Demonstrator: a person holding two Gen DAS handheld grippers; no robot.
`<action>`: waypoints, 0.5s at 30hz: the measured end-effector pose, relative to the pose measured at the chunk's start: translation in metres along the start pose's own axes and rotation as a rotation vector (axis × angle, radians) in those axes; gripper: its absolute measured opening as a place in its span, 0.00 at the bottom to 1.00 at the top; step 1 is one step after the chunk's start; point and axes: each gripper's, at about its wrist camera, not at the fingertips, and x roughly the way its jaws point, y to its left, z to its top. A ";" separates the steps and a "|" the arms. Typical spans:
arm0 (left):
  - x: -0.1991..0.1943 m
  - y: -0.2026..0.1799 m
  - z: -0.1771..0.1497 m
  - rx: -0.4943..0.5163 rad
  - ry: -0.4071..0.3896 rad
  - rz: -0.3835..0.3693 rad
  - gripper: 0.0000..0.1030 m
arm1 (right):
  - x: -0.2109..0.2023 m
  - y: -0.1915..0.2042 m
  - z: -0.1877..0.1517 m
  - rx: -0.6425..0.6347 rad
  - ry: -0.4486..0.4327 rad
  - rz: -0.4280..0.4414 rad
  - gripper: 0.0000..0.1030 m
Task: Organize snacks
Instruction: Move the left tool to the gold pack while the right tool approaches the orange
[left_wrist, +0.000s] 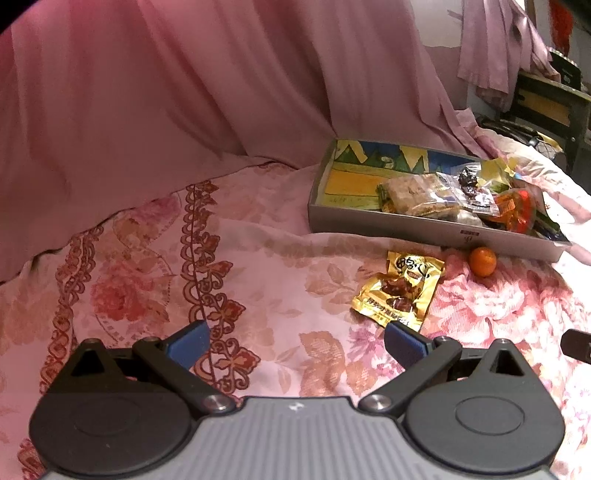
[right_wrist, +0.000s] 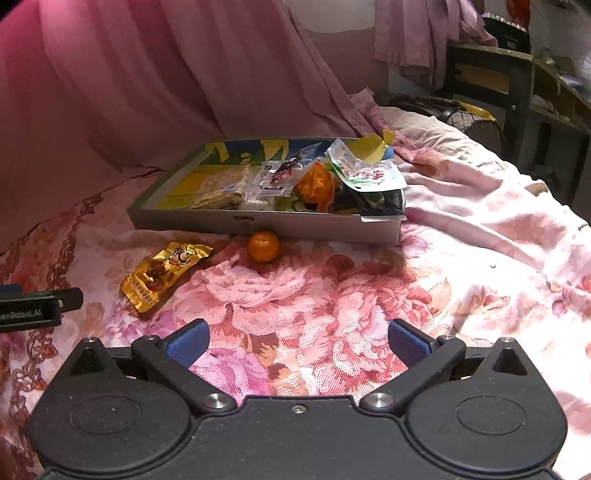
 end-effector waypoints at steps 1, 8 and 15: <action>0.003 -0.002 0.001 -0.012 0.013 0.003 1.00 | 0.000 -0.001 0.001 0.003 -0.002 0.002 0.99; 0.006 -0.021 0.013 0.010 0.028 0.004 1.00 | 0.001 -0.010 0.010 0.022 0.001 0.016 0.99; 0.015 -0.041 0.022 0.088 0.035 0.019 0.99 | 0.013 -0.014 0.033 -0.008 -0.046 0.042 0.99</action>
